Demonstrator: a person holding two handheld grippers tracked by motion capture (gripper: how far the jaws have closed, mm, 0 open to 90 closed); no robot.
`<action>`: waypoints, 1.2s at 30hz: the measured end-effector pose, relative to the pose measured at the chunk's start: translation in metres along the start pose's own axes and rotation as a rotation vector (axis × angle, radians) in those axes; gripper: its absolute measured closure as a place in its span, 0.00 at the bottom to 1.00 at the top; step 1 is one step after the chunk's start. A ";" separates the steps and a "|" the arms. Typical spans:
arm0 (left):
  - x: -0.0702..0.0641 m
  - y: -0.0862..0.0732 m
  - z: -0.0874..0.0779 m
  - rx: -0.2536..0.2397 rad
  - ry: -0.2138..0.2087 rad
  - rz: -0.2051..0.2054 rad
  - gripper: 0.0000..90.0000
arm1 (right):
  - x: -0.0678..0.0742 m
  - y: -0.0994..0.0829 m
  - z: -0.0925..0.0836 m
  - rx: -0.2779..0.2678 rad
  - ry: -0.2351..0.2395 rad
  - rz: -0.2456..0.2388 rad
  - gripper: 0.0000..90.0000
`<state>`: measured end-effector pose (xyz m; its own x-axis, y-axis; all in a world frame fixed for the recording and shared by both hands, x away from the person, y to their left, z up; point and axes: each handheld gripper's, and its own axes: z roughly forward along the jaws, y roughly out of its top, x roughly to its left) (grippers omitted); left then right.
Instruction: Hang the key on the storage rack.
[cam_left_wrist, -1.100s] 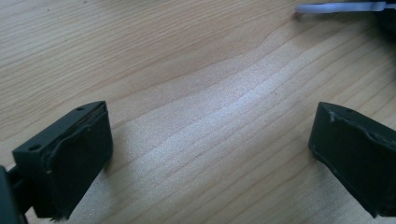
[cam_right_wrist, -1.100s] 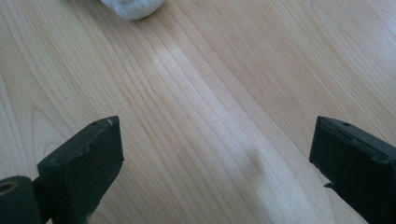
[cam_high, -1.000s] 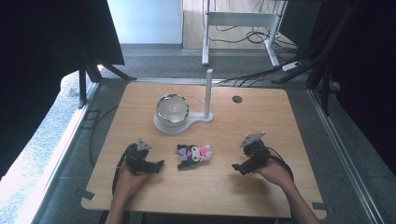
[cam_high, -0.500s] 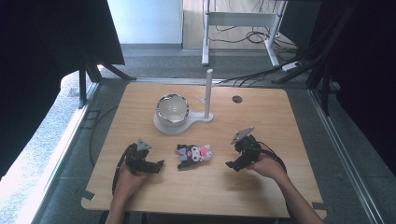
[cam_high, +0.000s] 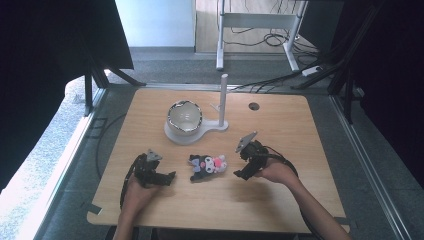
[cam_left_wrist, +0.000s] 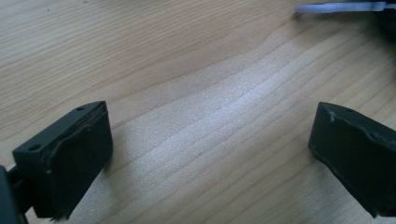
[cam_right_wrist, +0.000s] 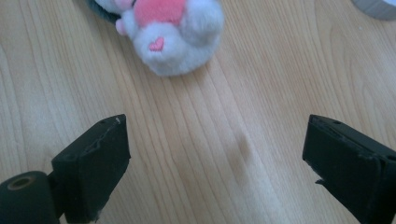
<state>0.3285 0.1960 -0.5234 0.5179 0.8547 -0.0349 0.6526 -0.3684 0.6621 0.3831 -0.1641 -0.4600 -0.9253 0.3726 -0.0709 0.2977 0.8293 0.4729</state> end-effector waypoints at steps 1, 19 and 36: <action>0.000 0.000 0.000 0.000 0.000 0.000 0.00 | 0.000 0.003 0.001 0.001 0.005 -0.007 0.09; 0.000 0.000 0.000 0.000 0.001 0.004 0.00 | 0.004 0.043 0.024 0.049 0.074 -0.113 0.10; 0.000 0.000 0.000 0.002 0.000 0.005 0.00 | 0.017 0.083 0.057 0.165 0.124 -0.247 0.16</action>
<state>0.3287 0.1964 -0.5233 0.5214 0.8527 -0.0313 0.6508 -0.3737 0.6609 0.4055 -0.0646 -0.4721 -0.9929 0.1065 -0.0533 0.0853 0.9484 0.3055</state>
